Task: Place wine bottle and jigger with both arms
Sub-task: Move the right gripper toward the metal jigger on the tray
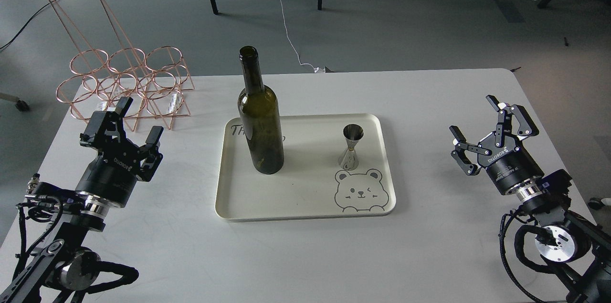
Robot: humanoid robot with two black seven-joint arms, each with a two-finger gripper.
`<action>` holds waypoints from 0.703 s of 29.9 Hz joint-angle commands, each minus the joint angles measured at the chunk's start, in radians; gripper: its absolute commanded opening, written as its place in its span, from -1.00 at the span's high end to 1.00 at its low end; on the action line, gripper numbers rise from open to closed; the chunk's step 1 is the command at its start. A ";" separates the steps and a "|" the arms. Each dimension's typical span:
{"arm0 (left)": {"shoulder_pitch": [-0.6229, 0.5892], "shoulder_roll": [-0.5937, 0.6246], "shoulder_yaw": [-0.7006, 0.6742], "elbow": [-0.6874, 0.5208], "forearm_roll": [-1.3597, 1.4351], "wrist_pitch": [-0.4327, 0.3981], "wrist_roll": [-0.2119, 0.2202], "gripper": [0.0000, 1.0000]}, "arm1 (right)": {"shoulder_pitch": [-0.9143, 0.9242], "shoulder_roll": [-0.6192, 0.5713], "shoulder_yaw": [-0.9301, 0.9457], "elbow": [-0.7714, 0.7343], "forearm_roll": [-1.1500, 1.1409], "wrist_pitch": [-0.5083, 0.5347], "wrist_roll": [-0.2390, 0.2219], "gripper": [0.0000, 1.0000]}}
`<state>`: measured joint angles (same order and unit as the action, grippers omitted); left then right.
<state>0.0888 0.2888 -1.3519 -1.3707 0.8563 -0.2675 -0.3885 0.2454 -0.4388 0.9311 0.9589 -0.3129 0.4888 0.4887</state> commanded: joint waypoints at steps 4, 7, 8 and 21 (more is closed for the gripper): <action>0.009 0.003 0.000 -0.005 -0.003 0.042 0.002 -0.96 | 0.002 -0.003 -0.001 0.001 -0.003 0.000 0.000 -0.98; 0.012 0.003 0.000 -0.001 -0.011 0.037 -0.010 -0.96 | 0.003 -0.030 -0.001 0.024 -0.053 0.000 0.000 -0.98; 0.014 0.003 0.000 0.001 -0.011 0.034 -0.012 -0.96 | 0.006 -0.049 0.000 0.037 -0.093 0.000 0.000 -0.98; 0.009 -0.002 0.000 -0.010 -0.010 0.024 -0.016 -0.96 | 0.029 -0.270 -0.040 0.342 -1.044 -0.142 0.000 -0.98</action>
<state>0.0999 0.2872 -1.3513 -1.3799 0.8465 -0.2436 -0.4048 0.2788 -0.6919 0.9221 1.2375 -1.1131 0.4548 0.4888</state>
